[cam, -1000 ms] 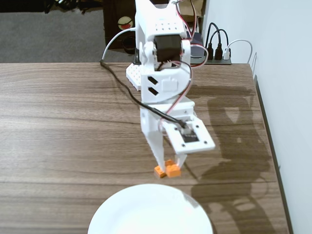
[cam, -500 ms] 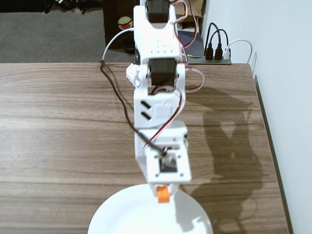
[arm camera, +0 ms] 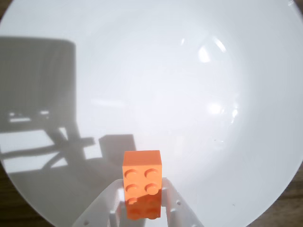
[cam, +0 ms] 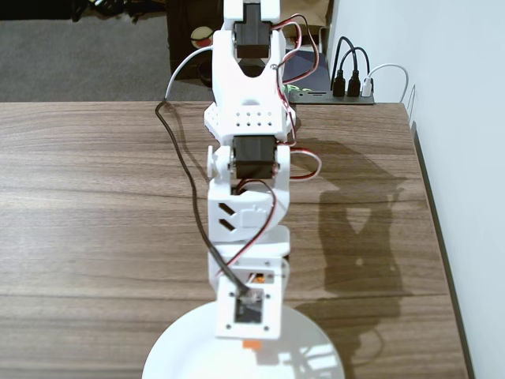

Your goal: Grasp a lego block and put it on the plate.

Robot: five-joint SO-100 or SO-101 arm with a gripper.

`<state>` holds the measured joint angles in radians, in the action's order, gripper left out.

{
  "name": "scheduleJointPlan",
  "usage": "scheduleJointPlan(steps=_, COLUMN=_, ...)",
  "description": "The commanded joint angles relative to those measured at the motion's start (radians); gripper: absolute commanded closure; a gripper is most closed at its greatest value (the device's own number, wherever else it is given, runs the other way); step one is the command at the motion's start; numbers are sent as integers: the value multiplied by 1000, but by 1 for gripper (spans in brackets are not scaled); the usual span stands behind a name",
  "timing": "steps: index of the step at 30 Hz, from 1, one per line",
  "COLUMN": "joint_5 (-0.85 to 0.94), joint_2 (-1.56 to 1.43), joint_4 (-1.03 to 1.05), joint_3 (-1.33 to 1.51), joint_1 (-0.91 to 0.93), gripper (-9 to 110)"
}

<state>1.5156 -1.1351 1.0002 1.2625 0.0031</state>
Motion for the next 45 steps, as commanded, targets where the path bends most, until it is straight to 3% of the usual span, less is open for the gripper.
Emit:
scheduleJointPlan(steps=1, joint_5=-6, joint_2=-3, joint_4=2, joint_3=-44, joint_1=6, gripper=98)
scheduleJointPlan(steps=16, joint_5=-12, joint_2=-6, joint_4=6, joint_3=-41, joint_1=2, gripper=97)
scheduleJointPlan(steps=26, joint_5=-28, joint_2=-15, joint_4=6, joint_3=-35, joint_1=8, gripper=86)
scheduleJointPlan(steps=35, joint_5=-100, joint_2=-64, joint_4=3, joint_3=-34, joint_1=9, gripper=85)
scheduleJointPlan(steps=45, joint_5=-196, joint_2=-290, joint_4=2, joint_3=175, joint_1=-9, gripper=86)
